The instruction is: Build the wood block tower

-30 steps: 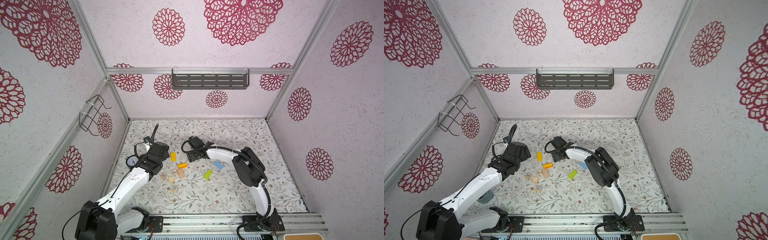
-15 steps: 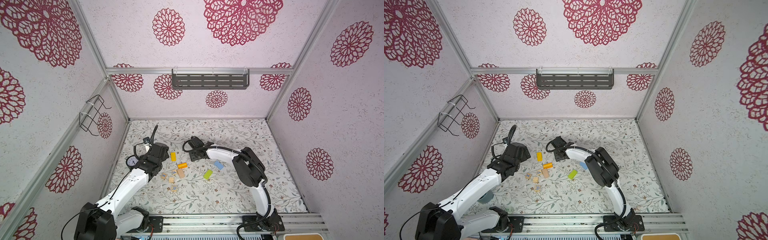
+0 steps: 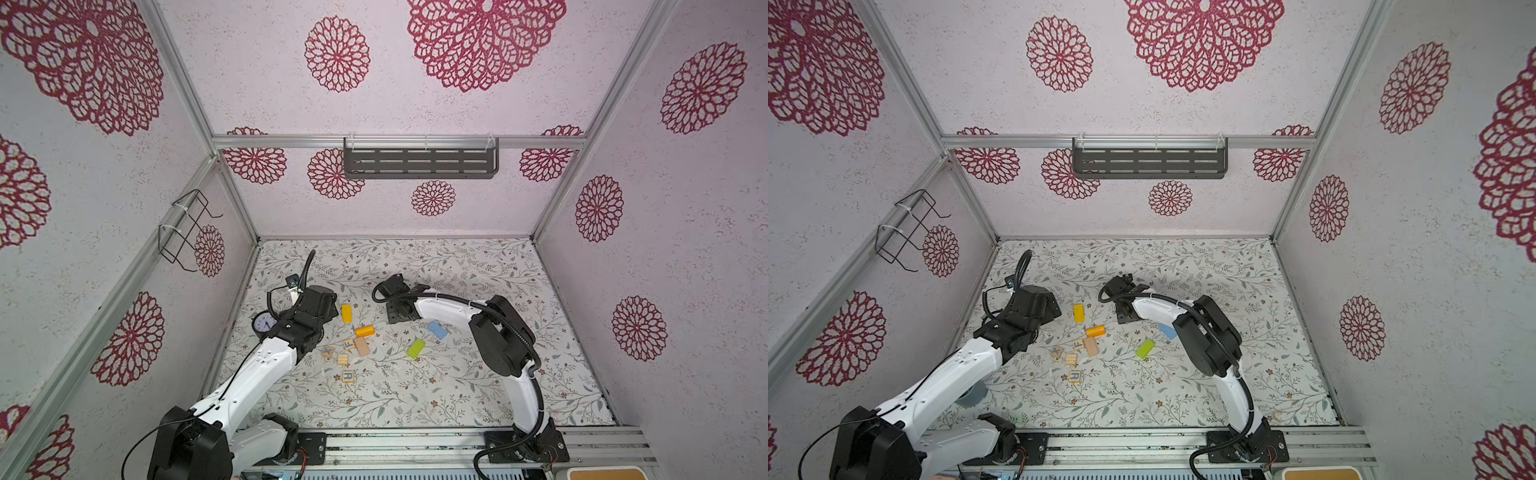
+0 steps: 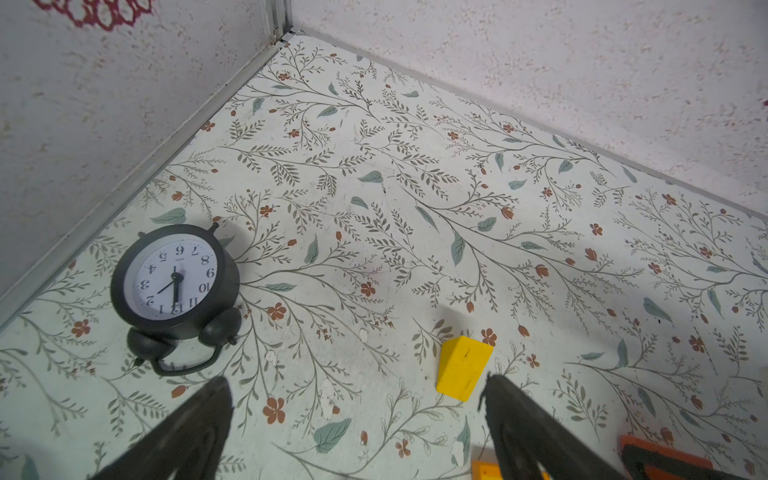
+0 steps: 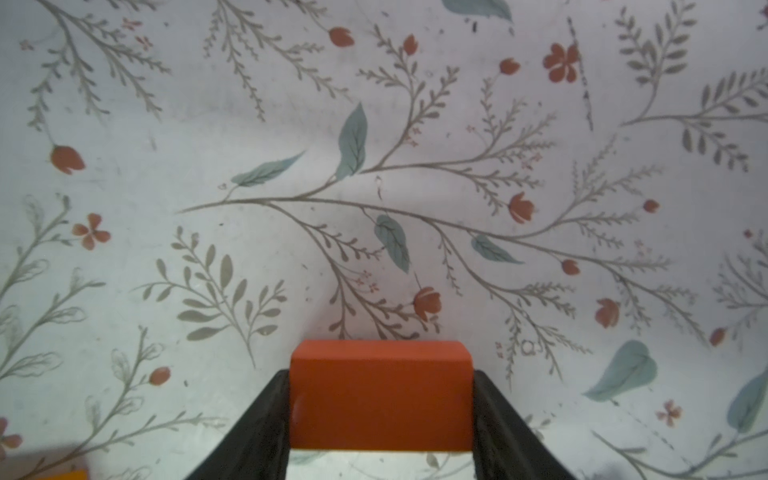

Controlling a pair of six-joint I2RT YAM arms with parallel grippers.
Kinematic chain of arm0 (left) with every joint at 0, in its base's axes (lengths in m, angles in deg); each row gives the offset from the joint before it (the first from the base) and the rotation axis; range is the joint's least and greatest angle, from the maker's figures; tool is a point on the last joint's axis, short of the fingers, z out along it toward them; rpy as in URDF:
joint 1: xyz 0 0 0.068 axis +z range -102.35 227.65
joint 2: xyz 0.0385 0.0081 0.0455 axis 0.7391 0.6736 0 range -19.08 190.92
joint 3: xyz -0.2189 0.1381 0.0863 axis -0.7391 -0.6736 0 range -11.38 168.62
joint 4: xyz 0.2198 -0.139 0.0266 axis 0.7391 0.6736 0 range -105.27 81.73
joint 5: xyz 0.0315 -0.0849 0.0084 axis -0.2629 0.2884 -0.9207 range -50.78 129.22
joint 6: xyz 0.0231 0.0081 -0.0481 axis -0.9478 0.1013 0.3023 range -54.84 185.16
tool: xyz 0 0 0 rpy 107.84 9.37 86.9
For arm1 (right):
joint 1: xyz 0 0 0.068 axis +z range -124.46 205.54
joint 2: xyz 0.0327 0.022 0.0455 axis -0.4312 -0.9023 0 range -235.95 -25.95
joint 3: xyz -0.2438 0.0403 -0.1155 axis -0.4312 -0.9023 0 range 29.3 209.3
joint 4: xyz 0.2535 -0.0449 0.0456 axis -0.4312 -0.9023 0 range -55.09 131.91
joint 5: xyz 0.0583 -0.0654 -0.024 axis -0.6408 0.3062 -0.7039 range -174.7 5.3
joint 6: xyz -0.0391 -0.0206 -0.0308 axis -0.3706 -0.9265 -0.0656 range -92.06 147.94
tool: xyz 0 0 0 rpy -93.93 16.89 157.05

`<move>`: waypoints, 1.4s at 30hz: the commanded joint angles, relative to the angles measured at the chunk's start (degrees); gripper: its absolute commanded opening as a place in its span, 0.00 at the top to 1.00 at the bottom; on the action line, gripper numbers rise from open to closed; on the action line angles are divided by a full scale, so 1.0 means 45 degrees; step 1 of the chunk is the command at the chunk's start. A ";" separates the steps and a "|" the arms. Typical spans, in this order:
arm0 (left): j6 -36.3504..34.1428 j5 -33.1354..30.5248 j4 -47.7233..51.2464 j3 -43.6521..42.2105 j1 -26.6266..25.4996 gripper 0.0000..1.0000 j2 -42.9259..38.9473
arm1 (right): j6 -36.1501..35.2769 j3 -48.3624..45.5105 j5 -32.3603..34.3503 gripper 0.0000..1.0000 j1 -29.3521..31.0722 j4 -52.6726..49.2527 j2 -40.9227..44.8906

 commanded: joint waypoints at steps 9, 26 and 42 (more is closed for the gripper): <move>-0.0250 0.0299 -0.0268 -0.0135 0.0058 0.03 -0.0026 | 0.0914 -0.0347 0.0184 0.40 -0.0647 0.0056 0.0978; -0.0111 0.2863 0.0722 0.0999 -0.0085 0.02 0.1236 | 0.0310 -0.0716 -0.0234 0.18 -0.0930 0.0519 0.1279; 0.0727 0.4232 0.3549 0.3463 -0.0962 0.38 0.2861 | -0.1901 -0.5280 -0.3055 0.07 -0.3449 0.4168 0.6106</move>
